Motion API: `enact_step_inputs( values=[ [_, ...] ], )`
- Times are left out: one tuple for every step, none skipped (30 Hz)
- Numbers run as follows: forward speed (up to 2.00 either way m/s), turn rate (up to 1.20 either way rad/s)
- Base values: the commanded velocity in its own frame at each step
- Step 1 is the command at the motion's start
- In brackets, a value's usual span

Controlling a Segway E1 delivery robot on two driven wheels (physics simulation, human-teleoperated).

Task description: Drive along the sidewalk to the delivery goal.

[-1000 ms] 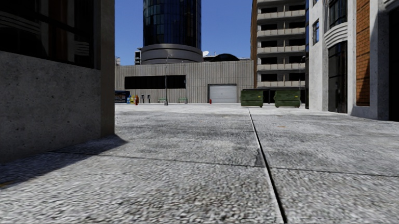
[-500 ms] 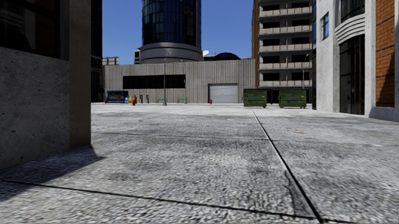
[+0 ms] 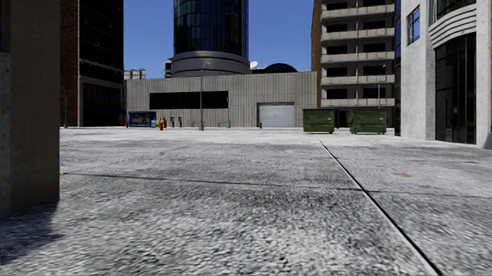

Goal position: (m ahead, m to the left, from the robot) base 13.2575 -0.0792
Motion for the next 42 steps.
enact_step_inputs(
  values=[
    [2.00,0.48],
    [2.00,0.49],
    [2.00,0.49],
    [2.00,0.48],
    [2.00,0.11],
    [2.00,0.05],
    [2.00,0.02],
    [2.00,0.00],
    [2.00,0.00],
    [2.00,0.00],
    [2.00,0.00],
    [2.00,0.00],
    [2.00,0.00],
    [2.00,0.00],
    [2.00,0.00],
    [2.00,0.00],
    [2.00,0.00],
    [2.00,0.00],
    [2.00,0.00],
    [2.00,0.00],
    [2.00,0.00],
    [2.00,0.00],
    [2.00,0.00],
    [2.00,0.00],
    [2.00,0.00],
    [2.00,0.00],
    [2.00,0.00],
    [2.00,0.00],
    [2.00,0.00],
    [2.00,0.17],
    [2.00,0.46],
    [2.00,0.63],
    [2.00,0.63],
    [2.00,0.67],
    [2.00,0.65],
    [2.00,0.03],
    [2.00,0.01],
    [2.00,0.01],
    [2.00,0.01],
    [2.00,0.00],
    [2.00,0.00],
    [2.00,0.00]
  ],
)
